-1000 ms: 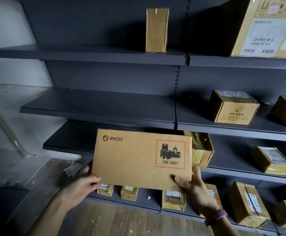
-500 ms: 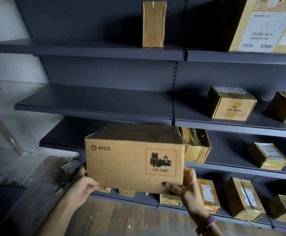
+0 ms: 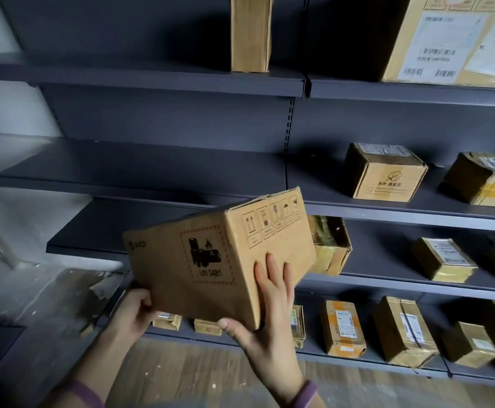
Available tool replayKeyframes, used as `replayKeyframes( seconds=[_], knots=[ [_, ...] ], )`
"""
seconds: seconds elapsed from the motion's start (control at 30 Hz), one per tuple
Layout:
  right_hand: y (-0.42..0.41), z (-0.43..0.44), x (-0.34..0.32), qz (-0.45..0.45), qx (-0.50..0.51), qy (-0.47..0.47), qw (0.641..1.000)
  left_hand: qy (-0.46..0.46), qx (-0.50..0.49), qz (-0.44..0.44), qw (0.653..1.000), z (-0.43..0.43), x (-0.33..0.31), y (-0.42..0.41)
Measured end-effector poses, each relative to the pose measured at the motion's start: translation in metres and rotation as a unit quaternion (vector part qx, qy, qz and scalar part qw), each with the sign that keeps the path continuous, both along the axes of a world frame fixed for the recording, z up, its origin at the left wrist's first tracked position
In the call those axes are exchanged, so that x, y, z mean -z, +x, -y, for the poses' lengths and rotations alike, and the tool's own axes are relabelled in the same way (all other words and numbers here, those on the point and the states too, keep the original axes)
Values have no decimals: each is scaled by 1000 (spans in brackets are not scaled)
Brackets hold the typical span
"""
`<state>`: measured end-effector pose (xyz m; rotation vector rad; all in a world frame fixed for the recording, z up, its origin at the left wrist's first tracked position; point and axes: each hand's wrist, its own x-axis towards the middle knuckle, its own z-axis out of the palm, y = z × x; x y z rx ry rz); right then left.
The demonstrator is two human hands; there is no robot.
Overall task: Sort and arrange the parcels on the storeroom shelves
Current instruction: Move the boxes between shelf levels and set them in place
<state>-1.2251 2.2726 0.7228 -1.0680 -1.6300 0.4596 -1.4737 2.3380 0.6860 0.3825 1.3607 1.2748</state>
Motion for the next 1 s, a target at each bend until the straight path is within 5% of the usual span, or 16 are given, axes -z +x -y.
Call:
replayKeyframes(
  seconds=[0.13,0.27,0.47,0.67,0.73,0.87,0.93,1.0],
  knots=[
    [22,-13,5,-174,32,-55,983,-9,7,95,995,8,7,-16],
    [70,-36,21,-403,-33,-171,898,36,27,219,975,18,8,-36],
    [106,-51,42,-466,-104,-247,843,48,58,3,997,13,9,-26],
    [114,-52,74,-552,-131,-351,745,72,182,45,980,30,7,-27],
    [117,-54,78,-514,-106,-364,769,78,180,56,979,33,10,-30],
    [106,-73,71,-270,-3,-370,889,39,80,65,994,28,18,-27],
    [84,-77,64,-152,-11,-372,915,32,86,8,996,30,13,-8],
    [61,-73,61,-170,-40,-378,909,48,103,-81,990,31,10,13]
  ],
)
